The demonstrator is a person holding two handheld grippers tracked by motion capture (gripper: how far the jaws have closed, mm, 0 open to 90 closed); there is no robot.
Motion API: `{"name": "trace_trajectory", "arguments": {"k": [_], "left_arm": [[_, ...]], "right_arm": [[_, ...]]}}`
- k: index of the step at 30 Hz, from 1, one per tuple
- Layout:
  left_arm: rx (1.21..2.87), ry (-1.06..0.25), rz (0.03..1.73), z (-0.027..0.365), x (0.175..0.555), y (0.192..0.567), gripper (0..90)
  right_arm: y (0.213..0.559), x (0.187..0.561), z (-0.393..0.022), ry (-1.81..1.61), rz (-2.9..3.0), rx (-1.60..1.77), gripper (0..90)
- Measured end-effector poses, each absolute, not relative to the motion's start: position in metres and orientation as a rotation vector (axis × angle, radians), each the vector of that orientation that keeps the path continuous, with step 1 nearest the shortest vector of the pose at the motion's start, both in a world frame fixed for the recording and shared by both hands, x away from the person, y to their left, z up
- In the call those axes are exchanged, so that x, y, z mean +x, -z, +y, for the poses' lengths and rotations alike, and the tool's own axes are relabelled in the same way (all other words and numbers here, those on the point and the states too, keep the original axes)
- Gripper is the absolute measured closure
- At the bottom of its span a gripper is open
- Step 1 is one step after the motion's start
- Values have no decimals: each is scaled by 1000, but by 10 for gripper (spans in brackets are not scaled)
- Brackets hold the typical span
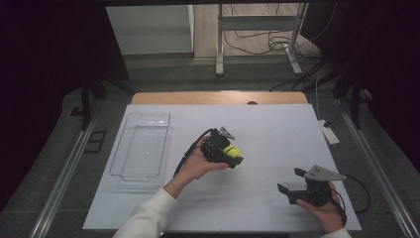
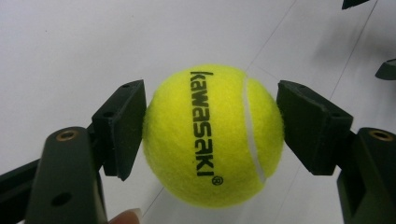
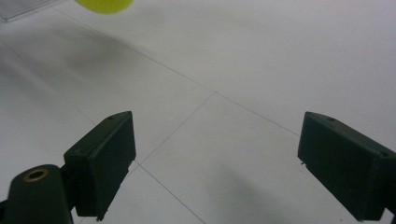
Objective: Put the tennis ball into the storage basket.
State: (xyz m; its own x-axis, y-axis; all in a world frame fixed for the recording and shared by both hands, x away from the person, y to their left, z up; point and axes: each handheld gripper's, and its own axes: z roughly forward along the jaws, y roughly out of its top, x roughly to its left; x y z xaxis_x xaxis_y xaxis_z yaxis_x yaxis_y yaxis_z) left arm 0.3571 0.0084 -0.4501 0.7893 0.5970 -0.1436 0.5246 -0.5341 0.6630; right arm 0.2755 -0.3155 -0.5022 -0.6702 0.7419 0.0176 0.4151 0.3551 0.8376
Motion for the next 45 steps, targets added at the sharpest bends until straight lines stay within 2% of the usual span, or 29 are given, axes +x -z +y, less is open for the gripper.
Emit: {"name": "trace_trajectory", "arguments": {"k": [23,45], "left_arm": [[2216,-198,792,17,352,416,277],[2153,-242,809,33,353,402,277]], "right_arm": [[502,275,-316,-1237,2256,1016,119],[501,275,-316,-1237,2255,1016,119]]}}
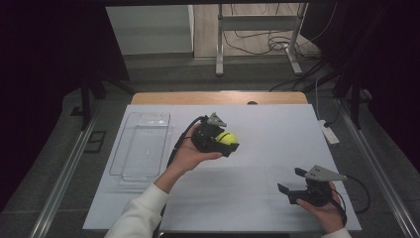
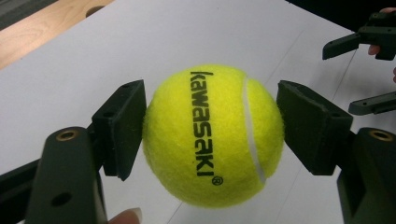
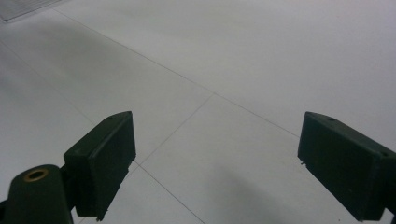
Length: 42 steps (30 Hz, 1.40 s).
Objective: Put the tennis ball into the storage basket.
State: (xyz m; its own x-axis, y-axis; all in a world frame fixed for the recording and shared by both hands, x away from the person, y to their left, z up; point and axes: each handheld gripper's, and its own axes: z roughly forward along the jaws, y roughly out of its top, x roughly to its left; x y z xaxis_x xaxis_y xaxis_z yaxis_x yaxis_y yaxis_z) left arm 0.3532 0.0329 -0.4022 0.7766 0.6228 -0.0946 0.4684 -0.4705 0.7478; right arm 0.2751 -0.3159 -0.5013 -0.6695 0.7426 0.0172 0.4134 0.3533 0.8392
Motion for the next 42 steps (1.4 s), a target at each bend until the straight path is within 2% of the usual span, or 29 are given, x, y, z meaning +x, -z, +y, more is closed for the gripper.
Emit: {"name": "trace_trajectory", "arguments": {"k": [42], "left_arm": [[2046,-344,910,77,363,379,277]], "right_arm": [[501,275,-316,-1241,2247,1021,119]]}}
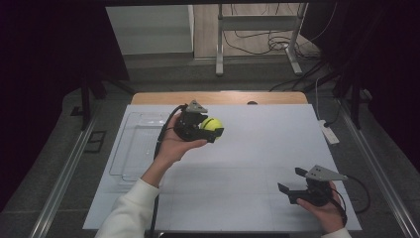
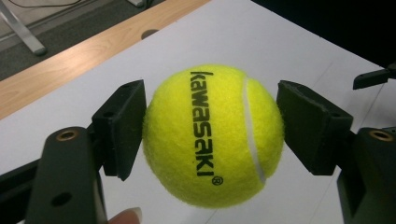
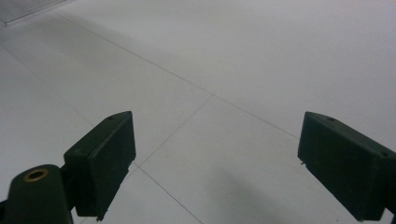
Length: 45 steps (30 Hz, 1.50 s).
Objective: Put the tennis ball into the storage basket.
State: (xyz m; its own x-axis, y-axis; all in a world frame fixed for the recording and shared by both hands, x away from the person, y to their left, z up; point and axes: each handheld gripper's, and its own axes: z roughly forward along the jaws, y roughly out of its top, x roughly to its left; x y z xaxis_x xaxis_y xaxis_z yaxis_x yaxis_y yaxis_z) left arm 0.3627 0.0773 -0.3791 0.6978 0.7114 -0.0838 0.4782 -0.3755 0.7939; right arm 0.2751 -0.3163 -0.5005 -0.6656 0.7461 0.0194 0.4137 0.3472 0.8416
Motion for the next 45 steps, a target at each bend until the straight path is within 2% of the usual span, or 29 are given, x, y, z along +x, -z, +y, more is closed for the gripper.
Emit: {"name": "trace_trajectory", "arguments": {"k": [45], "left_arm": [[1950,-431,1053,121,380,377,277]], "right_arm": [[499,275,-316,-1251,2242,1017,118]]}}
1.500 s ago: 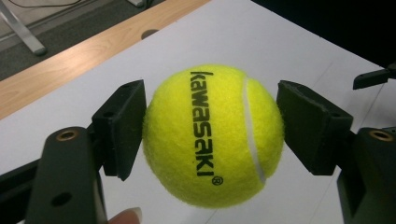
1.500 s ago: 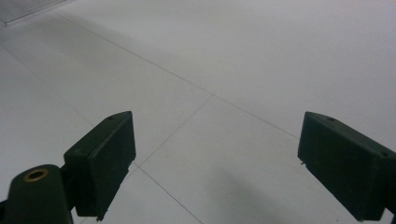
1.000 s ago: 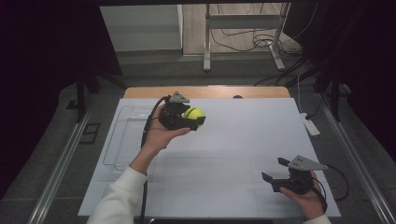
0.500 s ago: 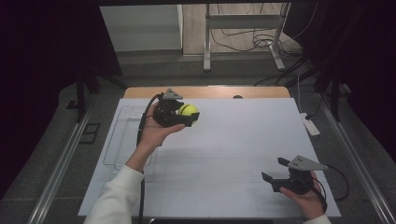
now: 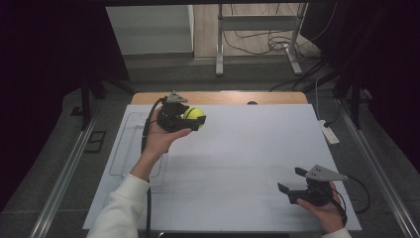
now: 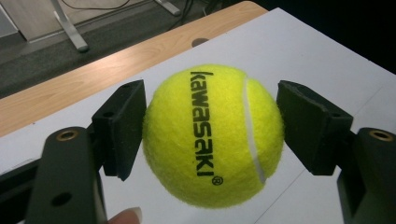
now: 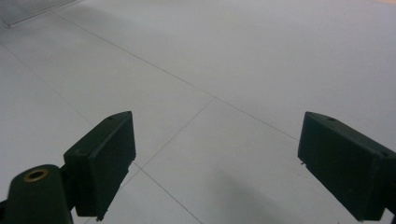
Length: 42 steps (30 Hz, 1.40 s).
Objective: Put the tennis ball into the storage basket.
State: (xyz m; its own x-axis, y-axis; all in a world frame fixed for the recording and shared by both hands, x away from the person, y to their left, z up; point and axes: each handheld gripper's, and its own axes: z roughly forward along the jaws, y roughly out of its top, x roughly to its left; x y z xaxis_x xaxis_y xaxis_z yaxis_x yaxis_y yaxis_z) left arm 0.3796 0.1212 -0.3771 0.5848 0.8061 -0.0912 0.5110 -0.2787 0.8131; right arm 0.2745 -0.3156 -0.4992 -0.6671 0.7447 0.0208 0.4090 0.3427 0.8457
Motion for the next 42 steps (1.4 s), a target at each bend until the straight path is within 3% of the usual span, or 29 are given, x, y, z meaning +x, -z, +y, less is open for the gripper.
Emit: {"name": "trace_trajectory", "arguments": {"k": [42], "left_arm": [[1897,-512,1138,145,394,371,277]], "right_arm": [[499,275,-316,-1251,2240,1022,119]]}}
